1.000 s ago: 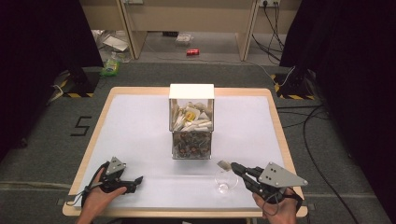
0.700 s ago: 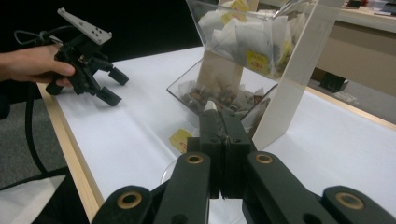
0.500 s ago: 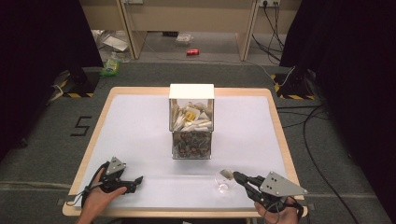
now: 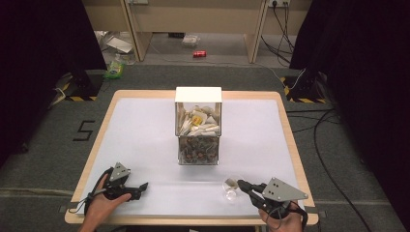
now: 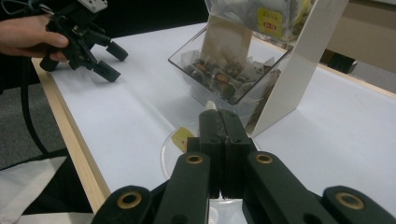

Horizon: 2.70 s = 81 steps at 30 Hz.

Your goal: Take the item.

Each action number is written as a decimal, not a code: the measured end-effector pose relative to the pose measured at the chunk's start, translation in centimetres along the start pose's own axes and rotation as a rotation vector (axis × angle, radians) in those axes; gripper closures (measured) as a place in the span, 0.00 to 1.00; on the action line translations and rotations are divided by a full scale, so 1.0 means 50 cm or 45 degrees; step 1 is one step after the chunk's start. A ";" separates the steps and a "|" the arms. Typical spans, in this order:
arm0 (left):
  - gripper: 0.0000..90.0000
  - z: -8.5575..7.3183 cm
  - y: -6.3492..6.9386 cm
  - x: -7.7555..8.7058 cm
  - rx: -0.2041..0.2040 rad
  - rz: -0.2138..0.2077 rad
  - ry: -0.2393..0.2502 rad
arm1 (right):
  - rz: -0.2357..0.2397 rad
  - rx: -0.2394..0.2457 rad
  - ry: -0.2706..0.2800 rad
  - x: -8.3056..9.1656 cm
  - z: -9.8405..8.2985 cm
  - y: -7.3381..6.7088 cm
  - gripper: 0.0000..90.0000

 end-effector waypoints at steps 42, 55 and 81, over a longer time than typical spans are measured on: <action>0.11 0.000 0.000 0.000 -0.002 0.005 0.001 | -0.037 0.014 -0.037 -0.021 -0.017 0.013 0.90; 0.11 0.000 -0.001 0.000 -0.003 0.004 0.001 | -0.086 -0.047 0.002 -0.016 -0.014 0.029 0.79; 0.11 0.000 -0.001 0.000 -0.002 0.004 0.001 | -0.348 -0.160 0.014 -0.036 -0.045 0.143 0.54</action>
Point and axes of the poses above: each handheld gripper's, and its own axes: x roughly backward along the jaws, z roughly out of its top, y roughly to its right, the point moved 3 cm from there along -x, roughly forward along the jaws, and after that the axes turned 12 degrees about y, right-handed, at the moved point
